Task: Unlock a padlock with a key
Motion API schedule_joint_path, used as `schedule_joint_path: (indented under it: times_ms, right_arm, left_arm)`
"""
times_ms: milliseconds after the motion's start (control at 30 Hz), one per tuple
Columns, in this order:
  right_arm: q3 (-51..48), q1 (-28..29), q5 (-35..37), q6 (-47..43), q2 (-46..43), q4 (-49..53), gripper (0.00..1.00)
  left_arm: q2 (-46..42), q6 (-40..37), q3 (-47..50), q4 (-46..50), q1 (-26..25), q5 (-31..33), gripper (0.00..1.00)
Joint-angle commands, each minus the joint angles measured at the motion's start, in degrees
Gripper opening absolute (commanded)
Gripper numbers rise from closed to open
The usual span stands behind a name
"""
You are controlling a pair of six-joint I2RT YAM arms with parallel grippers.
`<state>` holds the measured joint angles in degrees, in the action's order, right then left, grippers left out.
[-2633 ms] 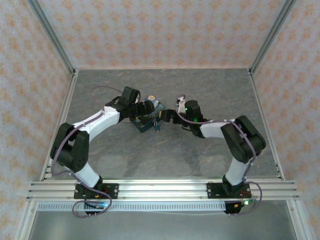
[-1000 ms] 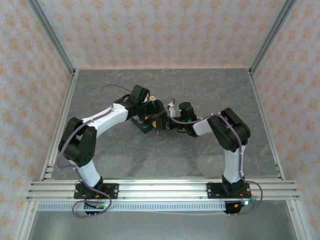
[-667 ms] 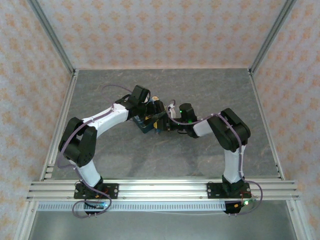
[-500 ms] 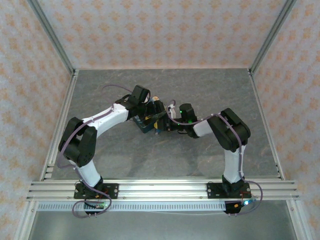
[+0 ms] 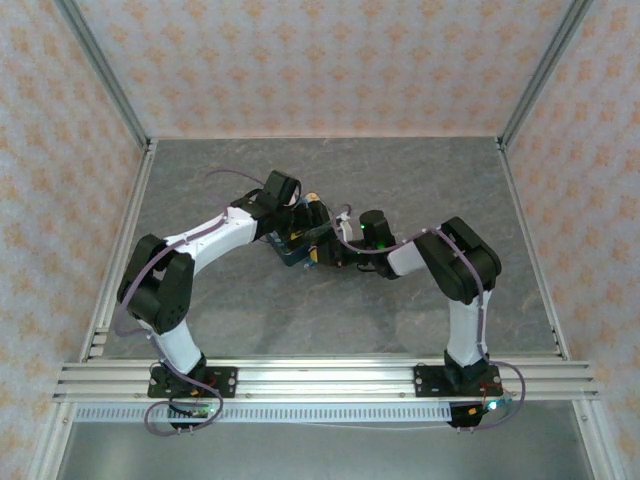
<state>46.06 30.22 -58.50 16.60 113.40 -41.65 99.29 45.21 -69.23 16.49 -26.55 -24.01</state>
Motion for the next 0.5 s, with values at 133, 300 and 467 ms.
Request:
schedule_joint_path:
  times_ms: [133,300,467]
  right_arm:
    - [-0.17,0.19,-0.57,-1.74,-1.6,-1.42,0.26]
    - [0.11,0.19,0.66,-1.44,-1.45,-0.87,0.17]
    - [-0.26,-0.07,1.8,-0.07,-1.42,-1.46,0.08]
  left_arm:
    - [1.53,0.76,-0.15,2.58,-0.44,1.77,0.82]
    - [1.44,0.71,-0.18,2.67,-0.4,1.86,0.82]
    - [1.09,0.58,0.07,2.86,-0.43,2.07,0.82]
